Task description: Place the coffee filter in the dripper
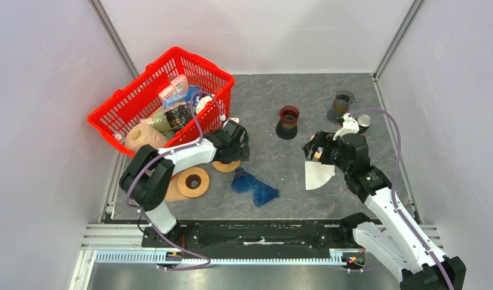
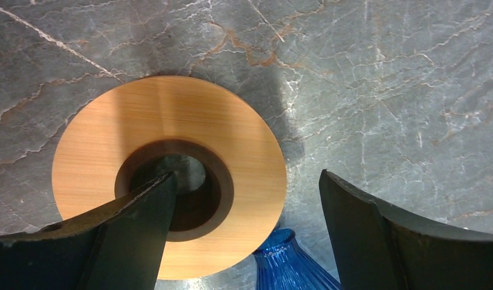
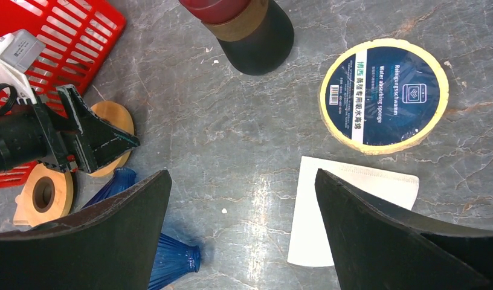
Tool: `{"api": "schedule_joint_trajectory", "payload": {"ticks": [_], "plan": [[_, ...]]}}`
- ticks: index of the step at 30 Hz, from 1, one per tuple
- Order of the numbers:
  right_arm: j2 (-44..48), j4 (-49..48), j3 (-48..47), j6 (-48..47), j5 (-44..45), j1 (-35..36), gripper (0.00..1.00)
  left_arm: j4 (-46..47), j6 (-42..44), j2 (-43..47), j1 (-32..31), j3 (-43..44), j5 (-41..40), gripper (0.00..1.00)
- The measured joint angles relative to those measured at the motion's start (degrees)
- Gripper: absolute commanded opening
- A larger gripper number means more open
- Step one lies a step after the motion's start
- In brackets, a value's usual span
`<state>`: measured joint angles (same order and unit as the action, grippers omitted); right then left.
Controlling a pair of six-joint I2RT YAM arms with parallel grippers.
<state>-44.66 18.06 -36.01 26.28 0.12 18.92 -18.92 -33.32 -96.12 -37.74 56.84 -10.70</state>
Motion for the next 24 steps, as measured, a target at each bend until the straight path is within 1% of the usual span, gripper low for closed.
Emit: {"api": "schedule_joint_trajectory", "payload": {"ticks": [3,10,14,17,18,21,24], "plan": [[0.11,0.00,0.00,-0.17,0.22,0.00,0.97,-0.96,0.00,-1.33,-0.02,1.03,-1.51,0.93],[-0.85,-0.04,0.00,-0.35,0.35,0.00,0.97,-2.82,0.00,-2.01,-0.44,1.66,-4.33,0.87],[-1.42,-0.02,0.00,-0.37,0.35,0.00,0.97,-3.50,-0.02,-4.59,-1.11,3.08,-4.50,0.83],[-1.42,-0.02,0.00,-0.37,0.37,0.00,0.97,-4.26,-0.02,-6.08,-1.97,4.61,-5.57,0.75],[-1.42,-0.02,0.00,-0.37,0.37,0.00,0.97,-4.46,-0.02,-6.40,-2.19,4.94,-5.75,0.71],[-1.40,-0.02,0.00,-0.37,0.39,0.00,0.97,-4.72,-0.02,-7.02,-2.62,5.73,-5.73,0.52],[-1.40,-0.02,0.00,-0.37,0.39,0.00,0.97,-5.20,-0.09,-7.10,-2.84,6.12,-5.60,0.37]]}}
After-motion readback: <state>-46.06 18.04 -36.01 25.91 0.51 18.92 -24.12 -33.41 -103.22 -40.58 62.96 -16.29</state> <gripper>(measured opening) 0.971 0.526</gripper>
